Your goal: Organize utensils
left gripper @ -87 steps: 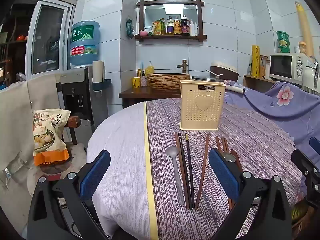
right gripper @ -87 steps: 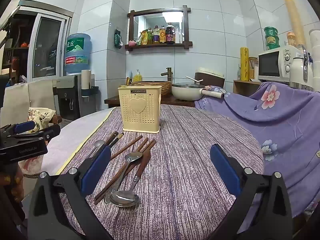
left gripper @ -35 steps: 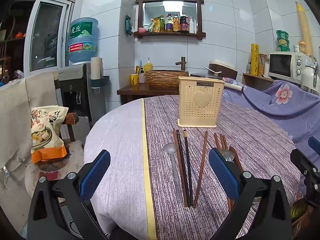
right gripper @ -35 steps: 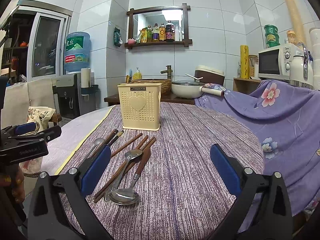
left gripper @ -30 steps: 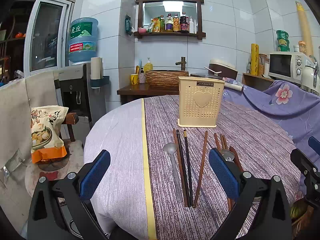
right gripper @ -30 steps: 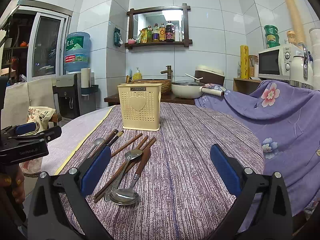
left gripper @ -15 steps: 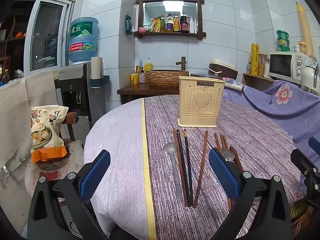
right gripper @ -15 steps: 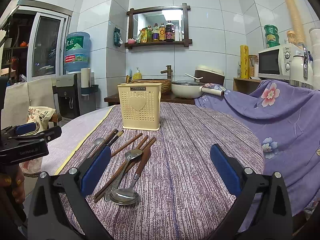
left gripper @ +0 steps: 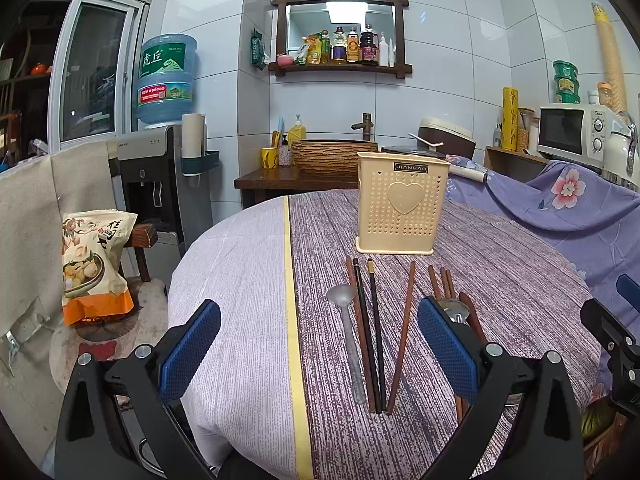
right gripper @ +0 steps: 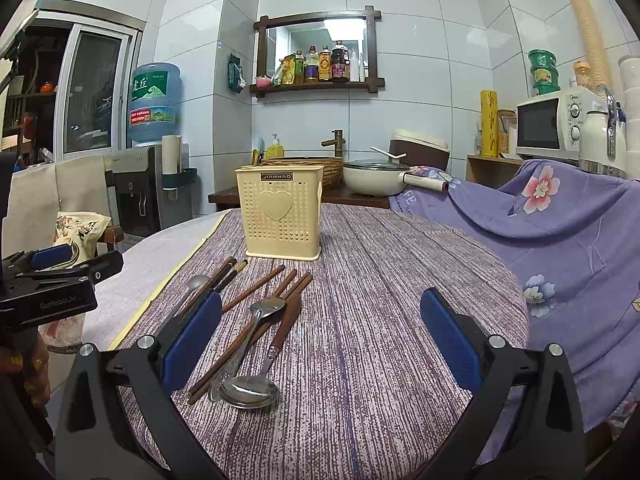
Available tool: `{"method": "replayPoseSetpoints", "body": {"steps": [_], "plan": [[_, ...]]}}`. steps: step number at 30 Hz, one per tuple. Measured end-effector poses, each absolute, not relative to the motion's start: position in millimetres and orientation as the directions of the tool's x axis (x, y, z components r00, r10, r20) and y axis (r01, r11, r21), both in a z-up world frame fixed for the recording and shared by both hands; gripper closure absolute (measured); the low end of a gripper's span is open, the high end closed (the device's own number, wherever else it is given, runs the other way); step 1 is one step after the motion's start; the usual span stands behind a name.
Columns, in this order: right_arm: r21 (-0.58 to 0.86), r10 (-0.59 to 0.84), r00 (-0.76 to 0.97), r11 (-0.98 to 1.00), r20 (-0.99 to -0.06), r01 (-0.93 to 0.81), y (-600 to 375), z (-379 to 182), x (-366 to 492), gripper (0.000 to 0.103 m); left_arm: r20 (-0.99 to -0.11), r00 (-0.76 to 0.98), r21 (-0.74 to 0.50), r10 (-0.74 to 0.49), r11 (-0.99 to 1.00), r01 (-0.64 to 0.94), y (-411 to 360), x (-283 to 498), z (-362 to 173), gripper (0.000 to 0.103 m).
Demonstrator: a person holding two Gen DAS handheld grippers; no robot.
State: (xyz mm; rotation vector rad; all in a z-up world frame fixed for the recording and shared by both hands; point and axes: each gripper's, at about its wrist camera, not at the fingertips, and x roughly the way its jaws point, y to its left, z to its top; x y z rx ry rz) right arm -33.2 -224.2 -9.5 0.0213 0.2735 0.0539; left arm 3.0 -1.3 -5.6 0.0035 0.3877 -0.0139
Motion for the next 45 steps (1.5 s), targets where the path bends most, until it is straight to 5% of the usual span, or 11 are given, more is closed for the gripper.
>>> {"method": "replayPoseSetpoints", "body": {"steps": [13,24,31,37,45], "plan": [[0.018,0.045,0.958,0.999,-0.285,-0.041,-227,-10,-29,0.005,-0.403,0.915,0.003,-0.012,1.0,0.015,5,8,-15,0.006],[0.073,0.123,0.848,0.992,-0.516,-0.1,-242,-18,35,0.005,-0.545,0.838,0.009,-0.031,0.999,0.042,24,55,-25,0.006],[0.075,0.171,0.723,0.984,-0.67,-0.163,-220,-34,93,0.033,-0.638,0.768,0.003,-0.058,0.997,0.078,28,99,-29,0.008],[0.1,0.177,0.636,0.983,-0.751,-0.155,-206,-52,124,0.052,-0.703,0.706,-0.012,-0.089,0.994,0.113,21,122,-41,0.02],[0.113,0.171,0.582,0.984,-0.795,-0.135,-200,-63,143,0.066,-0.737,0.671,-0.008,-0.087,0.993,0.121,12,141,-49,0.029]]}}
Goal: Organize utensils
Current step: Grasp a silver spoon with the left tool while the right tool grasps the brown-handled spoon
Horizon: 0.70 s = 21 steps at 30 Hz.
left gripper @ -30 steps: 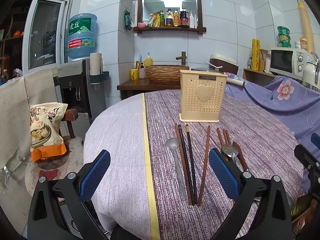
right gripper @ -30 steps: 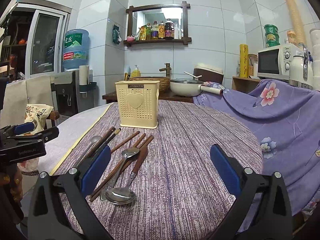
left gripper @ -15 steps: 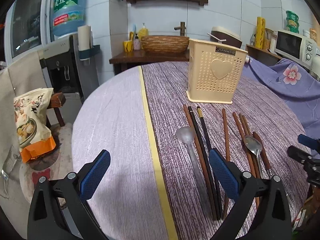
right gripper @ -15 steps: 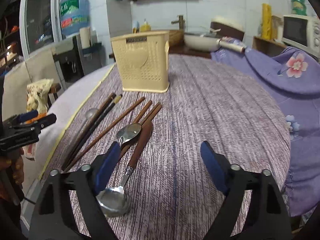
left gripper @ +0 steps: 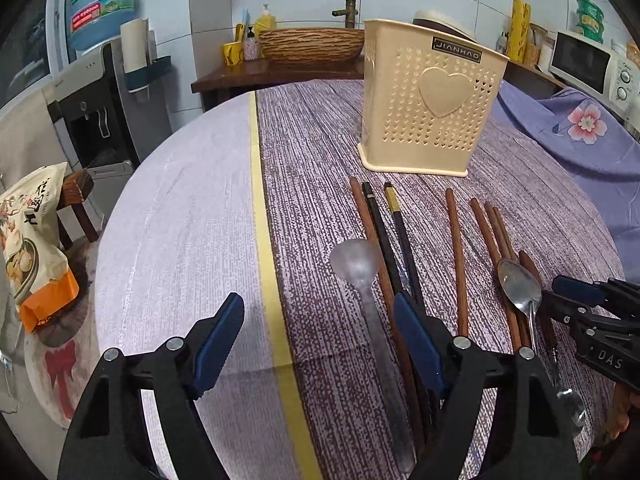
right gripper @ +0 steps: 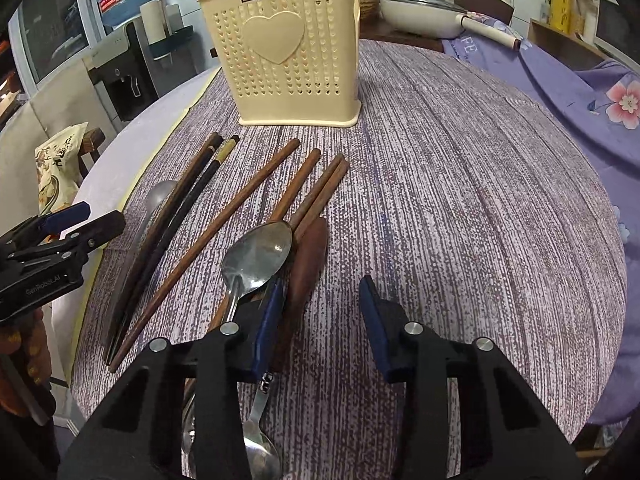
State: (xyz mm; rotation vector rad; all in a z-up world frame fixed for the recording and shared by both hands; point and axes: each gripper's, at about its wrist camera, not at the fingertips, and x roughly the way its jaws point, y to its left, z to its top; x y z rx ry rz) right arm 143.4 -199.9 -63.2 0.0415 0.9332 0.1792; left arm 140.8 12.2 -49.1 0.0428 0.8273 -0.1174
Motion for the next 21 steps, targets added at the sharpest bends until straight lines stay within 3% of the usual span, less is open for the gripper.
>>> {"method": "replayPoseSetpoints", "body": {"steps": [8,10,21], "plan": [[0.12,0.181,0.57,0.982,-0.802,-0.144,-196,-64,154,0.078,-0.779,0.621,-0.02,-0.086,0.993,0.113,7,163,-58,0.045],[0.122,0.184,0.568,0.982,-0.802,-0.145,-196,-64,155,0.083,-0.79,0.604,-0.04,-0.102,0.992,0.116,6,169,-60,0.046],[0.158,0.212,0.561,0.977,-0.8,-0.144,-200,-65,162,0.084,-0.804,0.585,-0.049,-0.109,0.992,0.117,1,187,-58,0.048]]}}
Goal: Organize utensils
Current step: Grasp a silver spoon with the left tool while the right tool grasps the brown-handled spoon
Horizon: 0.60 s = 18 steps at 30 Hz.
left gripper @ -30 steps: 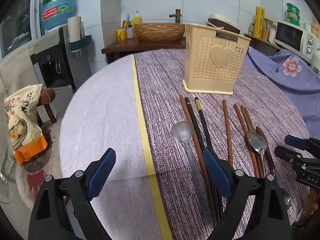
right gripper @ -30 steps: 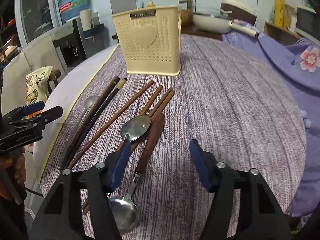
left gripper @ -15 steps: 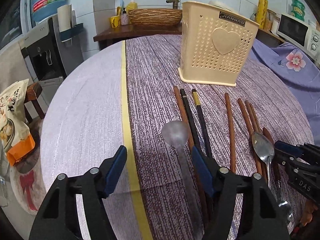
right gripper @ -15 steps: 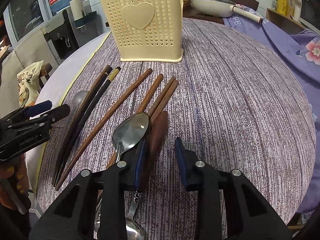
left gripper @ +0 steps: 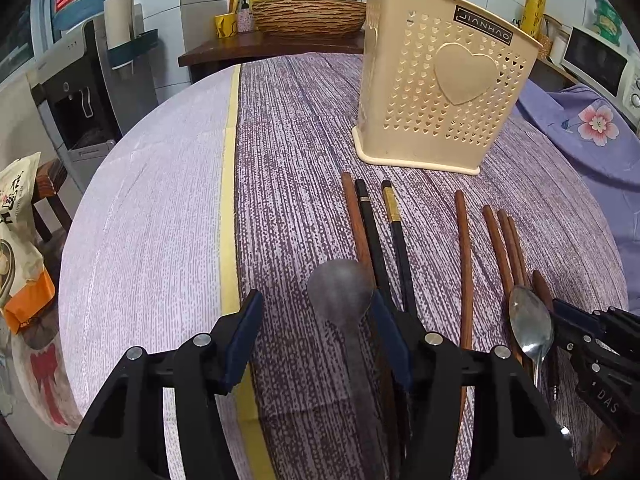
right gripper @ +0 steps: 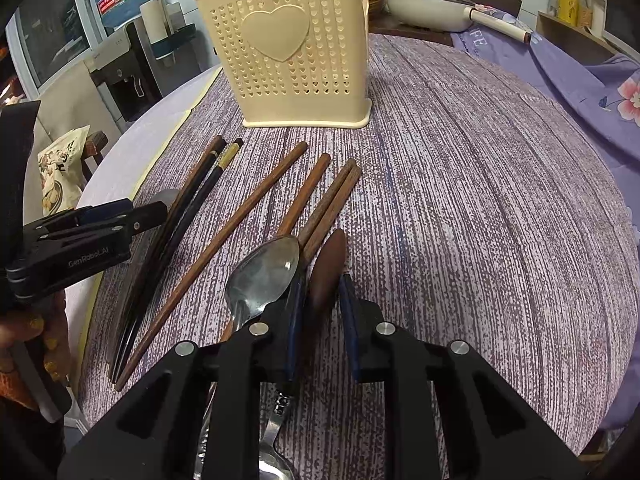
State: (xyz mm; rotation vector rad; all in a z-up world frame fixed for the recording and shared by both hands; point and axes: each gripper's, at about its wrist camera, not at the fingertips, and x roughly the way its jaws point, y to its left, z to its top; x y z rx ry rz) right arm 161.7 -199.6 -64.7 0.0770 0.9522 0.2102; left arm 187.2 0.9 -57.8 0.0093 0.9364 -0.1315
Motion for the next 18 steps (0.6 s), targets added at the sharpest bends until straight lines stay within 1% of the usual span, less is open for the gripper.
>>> {"method": "replayPoseSetpoints", "body": {"steps": [6,11,13,15,16,17,18], "plan": [[0.174,0.218,0.54,0.976,-0.813,-0.132,-200,-64,168,0.084,-0.818,0.564,-0.043,-0.111,0.99,0.132,-6,193,-60,0.048],[0.152,0.205,0.547,0.978,-0.811,-0.142,-197,-64,169,0.084,-0.82,0.566,-0.011,-0.085,0.991,0.132,-11,198,-61,0.048],[0.159,0.212,0.549,0.977,-0.809,-0.143,-198,-64,169,0.084,-0.82,0.567,-0.005,-0.078,0.992,0.129,-12,200,-61,0.053],[0.165,0.218,0.551,0.976,-0.805,-0.145,-199,-64,170,0.084,-0.822,0.565,-0.004,-0.075,0.992,0.126,-12,201,-61,0.063],[0.166,0.219,0.552,0.975,-0.804,-0.146,-200,-65,169,0.084,-0.822,0.563,-0.009,-0.079,0.992,0.126,-12,202,-60,0.067],[0.165,0.219,0.553,0.975,-0.804,-0.147,-200,-65,169,0.085,-0.823,0.562,-0.011,-0.081,0.992,0.126,-11,202,-59,0.069],[0.163,0.218,0.554,0.975,-0.803,-0.148,-200,-65,169,0.085,-0.825,0.559,-0.015,-0.083,0.992,0.125,-11,202,-59,0.069]]}}
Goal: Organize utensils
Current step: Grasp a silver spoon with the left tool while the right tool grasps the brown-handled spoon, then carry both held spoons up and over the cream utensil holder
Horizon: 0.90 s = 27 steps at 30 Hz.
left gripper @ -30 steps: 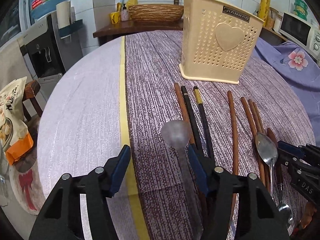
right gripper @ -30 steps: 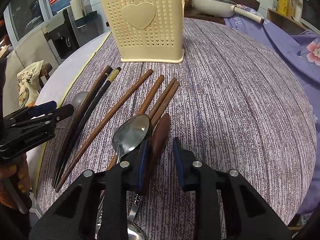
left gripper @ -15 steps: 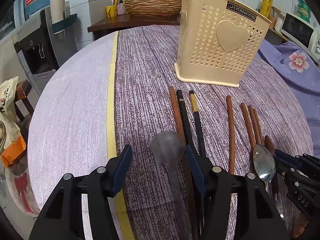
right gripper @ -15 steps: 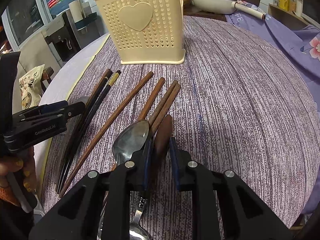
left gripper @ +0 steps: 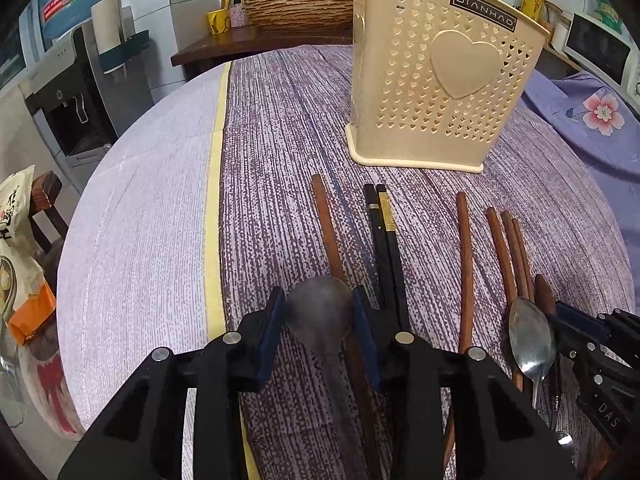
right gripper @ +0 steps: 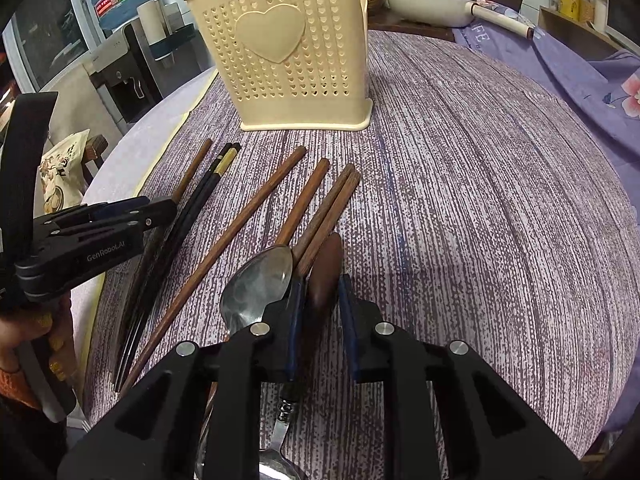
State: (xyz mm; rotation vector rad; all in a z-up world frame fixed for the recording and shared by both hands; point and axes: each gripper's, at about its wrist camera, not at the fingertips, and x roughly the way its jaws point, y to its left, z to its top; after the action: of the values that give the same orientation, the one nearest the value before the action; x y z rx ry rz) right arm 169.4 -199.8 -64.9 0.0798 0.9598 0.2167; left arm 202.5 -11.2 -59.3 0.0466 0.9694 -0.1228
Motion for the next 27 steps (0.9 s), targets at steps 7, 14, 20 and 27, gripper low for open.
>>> {"method": "replayPoseSetpoints", "body": {"steps": [7,14,20,27], "plan": [[0.17,0.226,0.578,0.974,-0.784,-0.15,-202,-60,169,0.085,-0.816,0.57,-0.027,-0.089,0.993,0.117,-10,201,-57,0.069],[0.208,0.261,0.617,0.965,-0.742,-0.158,-214,-46,163,0.086,-0.78,0.613,-0.065,-0.124,0.991,0.118,-8,194,-39,0.069],[0.232,0.284,0.659,0.958,-0.697,-0.168,-223,-30,157,0.086,-0.737,0.662,-0.069,-0.135,0.99,0.124,-8,184,-20,0.069],[0.239,0.302,0.699,0.952,-0.648,-0.19,-226,-10,146,0.087,-0.688,0.71,-0.082,-0.151,0.988,0.131,-7,173,3,0.069]]}}
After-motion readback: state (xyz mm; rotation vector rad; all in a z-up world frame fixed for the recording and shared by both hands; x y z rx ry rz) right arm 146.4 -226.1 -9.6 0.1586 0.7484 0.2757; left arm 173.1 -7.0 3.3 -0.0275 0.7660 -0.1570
